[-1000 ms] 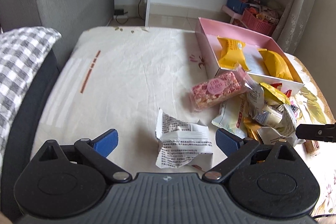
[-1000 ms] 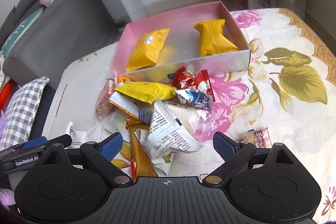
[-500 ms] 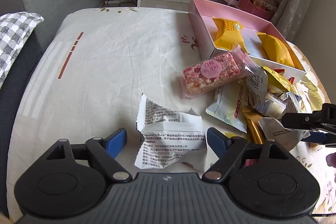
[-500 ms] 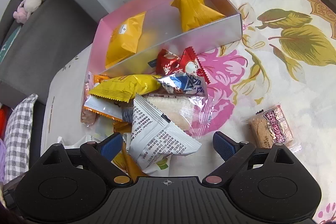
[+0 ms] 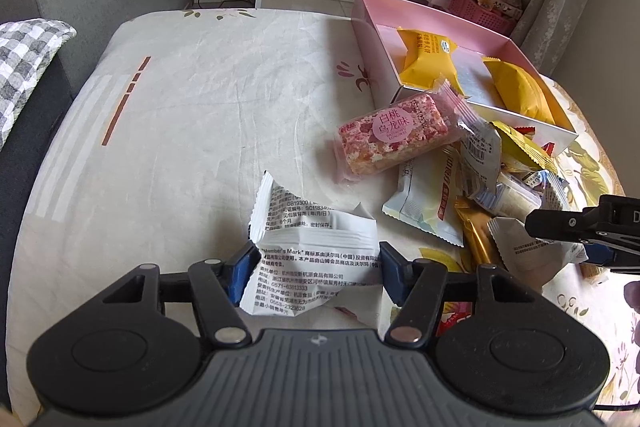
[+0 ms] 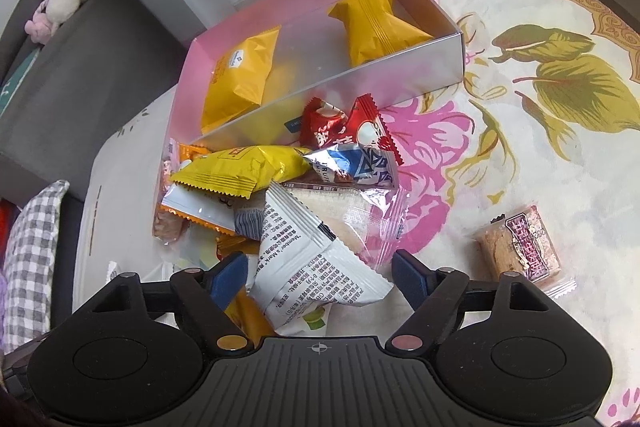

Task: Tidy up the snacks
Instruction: 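Lift both white wrappers and carry them over the pink box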

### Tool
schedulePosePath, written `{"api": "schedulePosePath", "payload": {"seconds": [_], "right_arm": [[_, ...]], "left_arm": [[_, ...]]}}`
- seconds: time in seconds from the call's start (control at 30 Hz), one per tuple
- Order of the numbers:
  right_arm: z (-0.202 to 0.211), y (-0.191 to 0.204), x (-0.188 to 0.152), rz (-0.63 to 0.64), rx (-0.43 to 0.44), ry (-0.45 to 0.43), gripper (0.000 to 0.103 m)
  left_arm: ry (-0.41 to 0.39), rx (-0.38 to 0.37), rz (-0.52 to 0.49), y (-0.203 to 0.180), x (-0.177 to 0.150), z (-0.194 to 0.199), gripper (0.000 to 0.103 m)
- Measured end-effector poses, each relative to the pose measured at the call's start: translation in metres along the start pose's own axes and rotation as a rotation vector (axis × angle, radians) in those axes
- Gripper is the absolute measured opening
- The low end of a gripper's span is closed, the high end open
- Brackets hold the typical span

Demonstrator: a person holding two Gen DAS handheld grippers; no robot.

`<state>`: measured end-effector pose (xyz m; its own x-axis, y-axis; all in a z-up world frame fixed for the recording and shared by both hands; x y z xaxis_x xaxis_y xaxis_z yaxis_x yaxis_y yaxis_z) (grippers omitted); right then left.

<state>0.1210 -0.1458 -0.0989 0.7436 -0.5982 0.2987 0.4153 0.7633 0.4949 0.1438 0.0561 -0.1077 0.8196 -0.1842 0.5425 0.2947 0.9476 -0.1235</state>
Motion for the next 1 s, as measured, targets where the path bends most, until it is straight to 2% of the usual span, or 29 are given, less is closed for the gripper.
{"api": "schedulePosePath", "payload": {"seconds": [0.07, 0.1, 0.2, 0.37, 0.77, 1.0], "right_arm": [[0.002, 0.001, 0.0, 0.001, 0.003, -0.003, 0.064], [0.003, 0.001, 0.001, 0.004, -0.003, -0.006, 0.064], [0.006, 0.001, 0.001, -0.002, -0.003, -0.013, 0.054], [0.012, 0.006, 0.001, 0.041, -0.031, -0.037, 0.053], [0.029, 0.011, 0.004, 0.04, 0.001, -0.052, 0.053], [0.048, 0.015, 0.007, 0.044, 0.038, -0.082, 0.053]], "left_arm": [[0.0, -0.001, -0.001, -0.001, 0.0, 0.001, 0.058], [-0.001, -0.002, -0.001, -0.001, 0.0, 0.001, 0.058], [-0.001, 0.001, -0.005, -0.002, 0.001, 0.001, 0.058], [0.0, 0.003, -0.002, -0.003, 0.002, 0.002, 0.058], [-0.026, -0.008, 0.0, -0.005, 0.008, 0.017, 0.057], [-0.07, -0.026, -0.011, -0.013, 0.013, 0.033, 0.057]]}}
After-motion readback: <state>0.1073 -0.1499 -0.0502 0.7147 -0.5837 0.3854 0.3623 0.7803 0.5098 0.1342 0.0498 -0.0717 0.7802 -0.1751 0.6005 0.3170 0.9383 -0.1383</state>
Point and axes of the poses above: each gripper's, at about its wrist camera, not at the fingertips, and z roughly against the way its jaws point, y to its left, x to its top, the point moved 5 cm from there along -z, roughly the way its jaws point, and after that the axes turned 6 degrees about -z, right-handed, at the moved point
